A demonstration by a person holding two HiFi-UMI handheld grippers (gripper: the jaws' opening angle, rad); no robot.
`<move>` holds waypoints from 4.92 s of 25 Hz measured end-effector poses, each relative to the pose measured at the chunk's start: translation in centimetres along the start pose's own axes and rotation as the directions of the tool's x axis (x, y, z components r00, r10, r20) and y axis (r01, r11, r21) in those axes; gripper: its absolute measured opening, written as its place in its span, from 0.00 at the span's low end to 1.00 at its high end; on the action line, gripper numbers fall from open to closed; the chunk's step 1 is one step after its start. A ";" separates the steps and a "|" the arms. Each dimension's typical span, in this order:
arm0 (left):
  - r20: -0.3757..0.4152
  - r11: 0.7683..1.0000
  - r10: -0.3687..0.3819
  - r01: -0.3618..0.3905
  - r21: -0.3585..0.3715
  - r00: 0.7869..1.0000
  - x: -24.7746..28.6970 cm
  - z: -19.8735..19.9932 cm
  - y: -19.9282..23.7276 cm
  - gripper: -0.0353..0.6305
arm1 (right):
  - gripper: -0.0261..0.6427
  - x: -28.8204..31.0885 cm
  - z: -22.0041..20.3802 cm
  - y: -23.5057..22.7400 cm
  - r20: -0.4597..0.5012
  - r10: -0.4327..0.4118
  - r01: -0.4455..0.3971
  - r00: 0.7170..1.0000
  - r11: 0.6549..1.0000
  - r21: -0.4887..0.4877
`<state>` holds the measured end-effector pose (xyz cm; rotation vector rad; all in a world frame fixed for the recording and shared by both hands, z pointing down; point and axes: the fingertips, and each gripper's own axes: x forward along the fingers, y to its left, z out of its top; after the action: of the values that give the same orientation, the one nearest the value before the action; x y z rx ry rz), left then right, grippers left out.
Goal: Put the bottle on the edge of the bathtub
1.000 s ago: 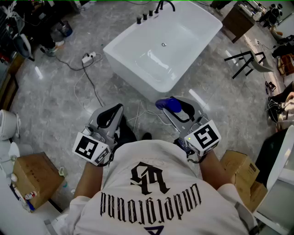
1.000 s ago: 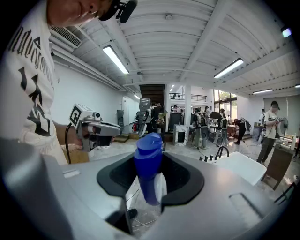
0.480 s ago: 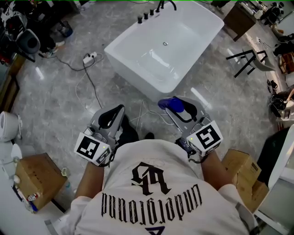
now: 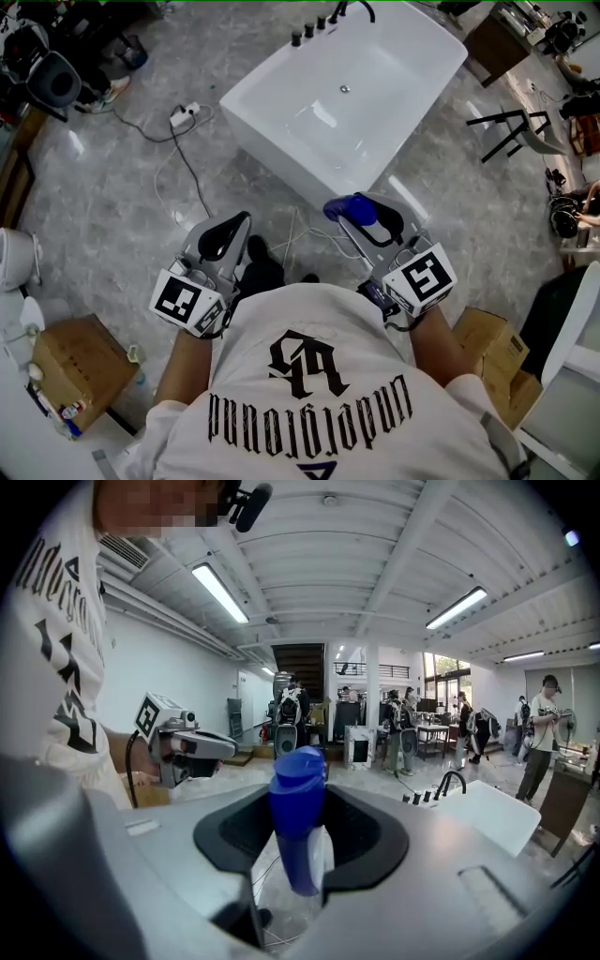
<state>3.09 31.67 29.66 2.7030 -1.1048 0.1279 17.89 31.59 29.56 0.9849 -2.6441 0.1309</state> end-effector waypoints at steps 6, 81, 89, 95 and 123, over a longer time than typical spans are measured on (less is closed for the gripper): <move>0.015 1.000 0.011 -0.011 -0.001 1.000 -0.5 1.5 8.9 0.06 | 0.27 8.2 2.7 -1.0 -0.013 -0.011 0.011 1.000 1.000 -0.007; -0.198 0.986 -0.165 0.167 -0.004 0.966 35.2 4.3 54.2 0.06 | 0.27 53.3 2.5 -36.5 -0.217 -0.071 0.091 0.974 0.993 0.080; -0.266 0.978 -0.207 0.193 -0.077 0.941 37.8 -1.0 60.2 0.06 | 0.27 60.1 -0.9 -38.9 -0.281 -0.072 0.108 0.957 0.987 0.117; -0.295 0.971 -0.238 0.218 -0.100 0.925 39.8 -3.7 61.8 0.06 | 0.27 63.4 -4.3 -39.5 -0.314 -0.047 0.093 0.948 0.987 0.132; -0.428 0.950 -0.310 0.263 -0.167 0.849 44.9 -18.2 65.9 0.06 | 0.27 74.9 -23.2 -42.3 -0.478 -0.014 0.064 0.878 0.994 0.089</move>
<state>-10.93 -40.37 65.71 2.5194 -0.5476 0.5965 -1.96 -42.58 74.66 0.8977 -2.1784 0.4451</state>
